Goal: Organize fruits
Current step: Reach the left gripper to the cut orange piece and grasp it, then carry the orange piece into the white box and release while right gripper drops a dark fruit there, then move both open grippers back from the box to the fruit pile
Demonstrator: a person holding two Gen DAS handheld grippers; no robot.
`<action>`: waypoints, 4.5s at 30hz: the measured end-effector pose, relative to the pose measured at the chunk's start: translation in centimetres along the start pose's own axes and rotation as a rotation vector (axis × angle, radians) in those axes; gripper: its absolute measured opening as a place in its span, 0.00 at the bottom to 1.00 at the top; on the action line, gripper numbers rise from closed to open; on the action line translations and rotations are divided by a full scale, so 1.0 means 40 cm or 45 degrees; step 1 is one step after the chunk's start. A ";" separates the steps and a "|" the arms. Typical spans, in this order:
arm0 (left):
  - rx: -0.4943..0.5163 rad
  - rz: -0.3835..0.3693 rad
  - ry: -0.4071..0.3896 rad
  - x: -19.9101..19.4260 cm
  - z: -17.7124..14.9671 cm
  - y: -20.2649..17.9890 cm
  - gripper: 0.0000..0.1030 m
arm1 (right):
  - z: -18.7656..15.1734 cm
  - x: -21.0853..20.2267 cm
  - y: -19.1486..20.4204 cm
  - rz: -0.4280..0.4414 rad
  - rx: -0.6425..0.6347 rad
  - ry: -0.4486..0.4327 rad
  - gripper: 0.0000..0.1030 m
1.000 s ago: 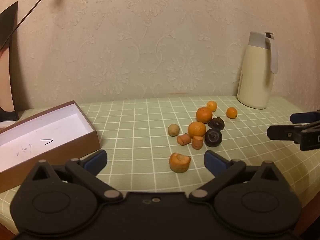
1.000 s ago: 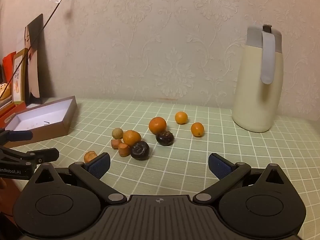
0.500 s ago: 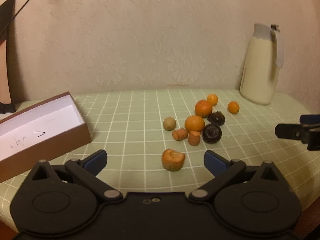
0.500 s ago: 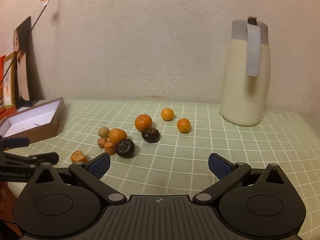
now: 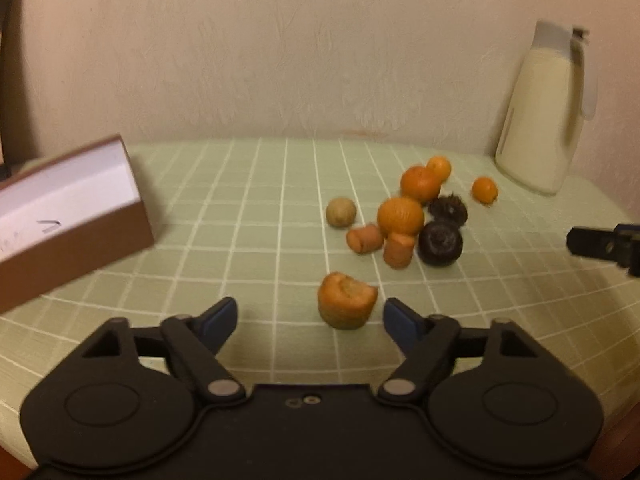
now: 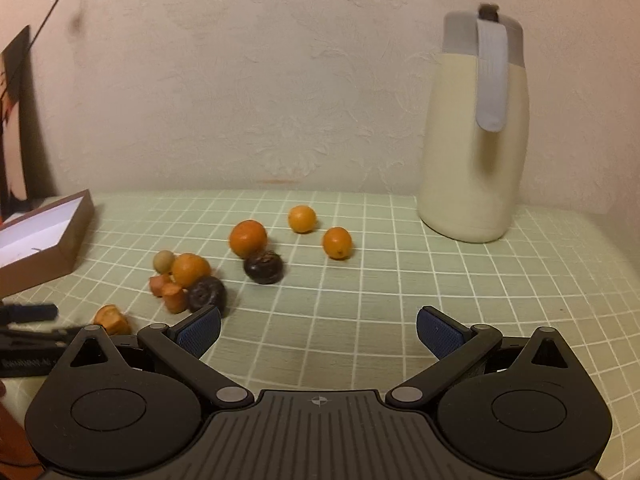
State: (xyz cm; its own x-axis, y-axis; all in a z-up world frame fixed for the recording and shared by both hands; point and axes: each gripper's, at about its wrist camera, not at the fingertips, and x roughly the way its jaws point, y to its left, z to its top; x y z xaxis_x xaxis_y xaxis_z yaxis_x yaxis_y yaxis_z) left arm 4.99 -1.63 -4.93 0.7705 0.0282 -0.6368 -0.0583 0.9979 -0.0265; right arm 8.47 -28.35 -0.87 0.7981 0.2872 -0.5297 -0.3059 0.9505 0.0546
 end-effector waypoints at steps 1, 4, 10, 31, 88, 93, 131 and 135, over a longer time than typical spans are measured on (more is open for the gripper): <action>0.008 0.002 0.011 0.014 -0.003 -0.005 0.60 | 0.000 0.007 -0.002 0.000 0.000 0.011 1.00; 0.021 0.023 -0.011 0.032 -0.010 -0.017 0.58 | -0.003 0.019 0.001 0.001 -0.030 0.022 1.00; -0.025 0.048 -0.032 0.033 -0.006 -0.042 0.44 | 0.000 0.043 -0.005 0.013 -0.014 0.030 1.00; -0.111 0.096 -0.068 -0.016 -0.003 0.048 0.25 | 0.013 0.113 0.084 0.096 -0.144 0.068 1.00; -0.467 0.663 -0.208 -0.260 -0.004 0.688 0.25 | 0.171 0.341 0.801 0.602 -0.301 0.063 0.36; -0.518 0.683 -0.197 -0.250 -0.017 0.715 0.57 | 0.169 0.360 0.807 0.594 -0.283 0.070 0.62; -0.439 0.641 -0.278 -0.260 0.013 0.641 0.94 | 0.175 0.275 0.687 0.428 -0.293 -0.109 1.00; -0.396 0.571 -0.294 -0.243 0.033 0.589 0.94 | 0.189 0.242 0.598 0.334 -0.263 -0.164 1.00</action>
State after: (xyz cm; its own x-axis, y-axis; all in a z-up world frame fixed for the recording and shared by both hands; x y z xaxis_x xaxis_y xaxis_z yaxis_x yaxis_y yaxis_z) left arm -3.04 21.67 1.67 0.7436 0.4902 -0.4547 -0.5670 0.8228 -0.0403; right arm 12.80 -1.95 1.70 0.7333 0.5434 -0.4086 -0.5969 0.8023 -0.0044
